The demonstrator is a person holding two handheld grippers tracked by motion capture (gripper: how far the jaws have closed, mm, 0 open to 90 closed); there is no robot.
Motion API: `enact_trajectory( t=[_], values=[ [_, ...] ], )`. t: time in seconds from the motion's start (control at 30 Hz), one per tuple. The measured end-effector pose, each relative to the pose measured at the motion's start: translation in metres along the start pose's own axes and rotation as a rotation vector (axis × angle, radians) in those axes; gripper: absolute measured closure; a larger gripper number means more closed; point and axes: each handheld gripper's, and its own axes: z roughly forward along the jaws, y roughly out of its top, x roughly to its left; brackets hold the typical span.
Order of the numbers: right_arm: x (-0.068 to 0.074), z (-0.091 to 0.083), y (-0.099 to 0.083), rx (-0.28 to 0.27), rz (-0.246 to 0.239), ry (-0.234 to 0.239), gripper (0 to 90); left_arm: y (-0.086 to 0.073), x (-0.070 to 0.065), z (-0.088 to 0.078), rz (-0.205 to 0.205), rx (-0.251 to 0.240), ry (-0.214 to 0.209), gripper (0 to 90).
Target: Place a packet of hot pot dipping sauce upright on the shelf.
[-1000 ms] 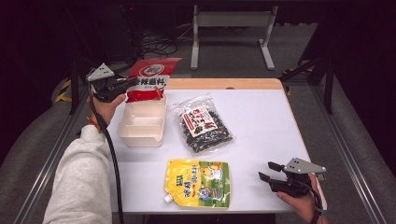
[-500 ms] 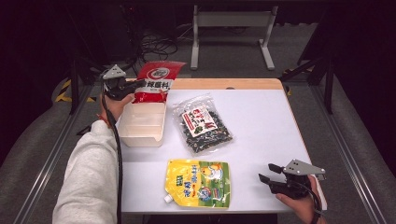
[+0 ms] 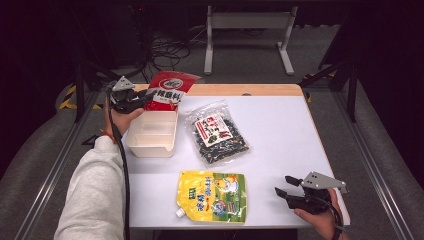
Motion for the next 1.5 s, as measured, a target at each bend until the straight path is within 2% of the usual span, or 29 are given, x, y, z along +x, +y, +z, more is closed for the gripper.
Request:
enact_trajectory(
  t=[0.03,0.1,0.17,0.2,0.23,0.3,0.4,0.5,0.63,0.7,0.77,0.87,0.93,0.97,1.0,1.03,1.07,1.13,1.17,1.2,1.23,1.3,1.37,1.4,1.43,1.47,1.5],
  values=[
    [0.000,0.000,0.000,0.001,-0.002,0.001,41.9,-0.002,0.001,-0.003,-0.002,-0.002,-0.005,69.9],
    [0.000,0.000,0.000,0.001,-0.003,0.003,41.9,-0.005,0.001,-0.006,0.002,-0.003,-0.001,77.1],
    [0.000,0.001,0.000,0.008,-0.004,0.007,41.5,-0.011,0.002,-0.008,0.027,0.032,0.002,83.1],
    [0.001,0.001,0.000,0.009,-0.005,0.009,41.5,-0.011,0.002,-0.008,0.027,0.032,0.002,85.5],
    [0.001,0.002,0.000,0.012,-0.006,0.010,41.5,-0.014,0.002,-0.006,0.048,0.056,-0.006,85.9],
    [0.001,0.003,0.000,0.015,-0.006,0.011,41.5,-0.015,0.001,-0.005,0.046,0.073,-0.009,85.9],
    [0.003,0.005,0.000,0.020,-0.008,0.016,41.5,-0.017,-0.001,0.006,0.063,0.148,0.009,86.6],
    [0.003,0.005,0.001,0.022,-0.009,0.015,41.4,-0.020,-0.002,0.015,0.059,0.194,0.028,88.8],
    [0.002,0.005,0.000,0.023,-0.003,0.013,41.4,-0.023,-0.001,0.019,0.052,0.213,0.023,89.6],
    [0.002,0.005,0.000,0.025,-0.006,0.014,41.4,-0.023,0.001,0.015,0.025,0.179,0.015,89.2],
    [0.002,0.005,0.000,0.022,-0.008,0.014,41.4,-0.022,0.002,0.008,0.021,0.120,0.002,86.3],
    [0.002,0.004,0.000,0.019,-0.008,0.014,41.4,-0.017,0.004,-0.007,0.001,0.004,0.018,85.4],
    [0.001,0.004,0.000,0.019,-0.005,0.015,41.4,-0.016,0.004,-0.011,0.003,-0.018,0.019,80.8],
    [0.001,0.004,0.000,0.019,-0.005,0.015,41.4,-0.016,0.004,-0.011,0.003,-0.018,0.019,76.7],
    [0.001,0.004,0.000,0.018,-0.004,0.015,41.3,-0.016,0.004,-0.010,0.007,-0.015,0.011,76.7],
    [0.001,0.004,0.000,0.019,-0.005,0.015,41.3,-0.016,0.003,-0.009,0.007,-0.004,0.022,70.2],
    [0.002,0.004,0.000,0.019,-0.005,0.013,41.2,-0.016,0.003,-0.006,-0.005,0.000,0.050,66.4],
    [0.002,0.004,0.000,0.020,-0.006,0.011,41.2,-0.015,0.003,-0.003,-0.012,-0.010,0.057,58.8],
    [0.002,0.004,0.000,0.020,-0.006,0.011,41.2,-0.015,0.003,-0.002,-0.016,-0.017,0.062,58.8],
    [0.002,0.004,0.000,0.021,-0.006,0.010,41.1,-0.014,0.002,0.001,-0.019,-0.017,0.092,56.4],
    [0.002,0.005,0.000,0.022,-0.003,0.011,41.1,-0.013,0.001,0.003,-0.023,-0.022,0.084,54.1],
    [0.001,0.005,0.000,0.020,0.007,0.017,40.9,-0.011,-0.001,0.011,-0.004,0.000,0.081,53.4],
    [0.000,0.005,0.000,0.020,0.007,0.015,40.9,-0.010,0.001,0.018,-0.007,0.038,0.053,54.4],
    [0.000,0.005,0.000,0.017,0.012,0.014,40.8,-0.010,0.002,0.019,-0.009,0.044,0.059,56.6],
    [-0.001,0.005,0.000,0.017,0.015,0.013,40.8,-0.009,0.005,0.021,-0.014,0.060,0.032,60.4],
    [-0.001,0.004,0.000,0.015,0.017,0.013,40.9,-0.009,0.005,0.021,0.012,0.065,-0.002,71.4],
    [-0.001,0.004,-0.001,0.013,0.018,0.014,40.9,-0.008,0.004,0.022,0.038,0.090,0.016,77.9]
  ],
)
